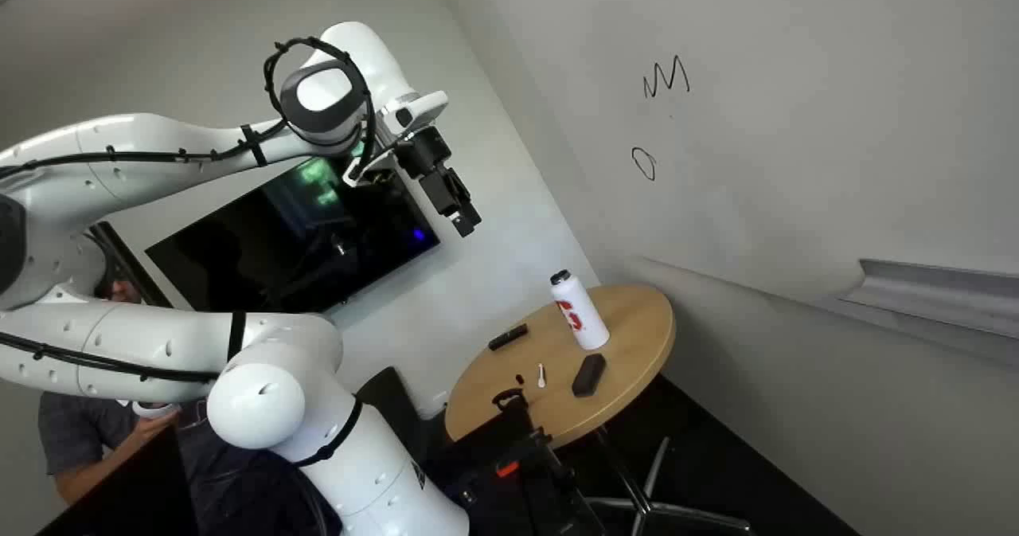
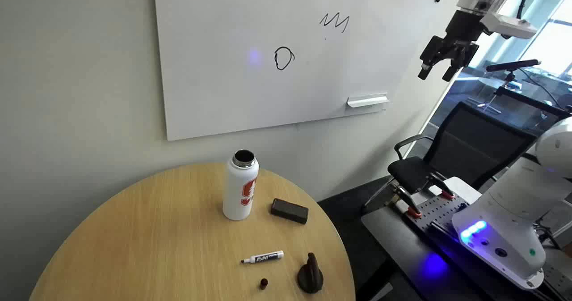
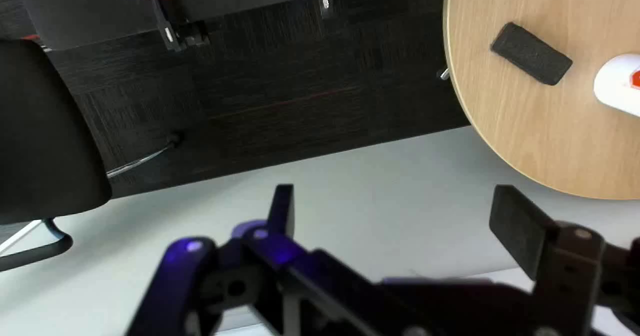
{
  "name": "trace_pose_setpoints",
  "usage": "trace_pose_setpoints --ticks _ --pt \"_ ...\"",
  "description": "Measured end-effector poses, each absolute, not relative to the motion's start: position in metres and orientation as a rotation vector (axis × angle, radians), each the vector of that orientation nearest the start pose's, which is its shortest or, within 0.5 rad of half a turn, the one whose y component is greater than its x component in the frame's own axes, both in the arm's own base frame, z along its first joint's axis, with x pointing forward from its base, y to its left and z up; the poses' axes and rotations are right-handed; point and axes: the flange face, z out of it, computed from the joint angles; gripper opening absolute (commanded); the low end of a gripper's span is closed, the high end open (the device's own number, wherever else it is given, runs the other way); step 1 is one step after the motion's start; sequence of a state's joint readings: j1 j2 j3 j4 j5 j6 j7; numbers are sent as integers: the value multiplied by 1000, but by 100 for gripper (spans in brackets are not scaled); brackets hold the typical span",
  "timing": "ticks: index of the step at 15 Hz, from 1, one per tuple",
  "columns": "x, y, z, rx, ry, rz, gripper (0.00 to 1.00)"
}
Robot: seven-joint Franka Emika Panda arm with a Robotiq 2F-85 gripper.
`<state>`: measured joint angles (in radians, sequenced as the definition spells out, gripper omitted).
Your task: Put the lid on the bottle and then erase the circle on the whiteboard using the duster
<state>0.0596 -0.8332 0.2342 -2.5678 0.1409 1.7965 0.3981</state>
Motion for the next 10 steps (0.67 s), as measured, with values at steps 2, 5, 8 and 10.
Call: trace_pose_setpoints --ticks 2,5,8,10 --pt "294 110 516 -3142 321 -92 100" --pt "294 110 516 -3142 321 -92 100" --pt "294 110 516 -3142 321 -92 100" --pt "294 112 516 -3145 303 -94 100"
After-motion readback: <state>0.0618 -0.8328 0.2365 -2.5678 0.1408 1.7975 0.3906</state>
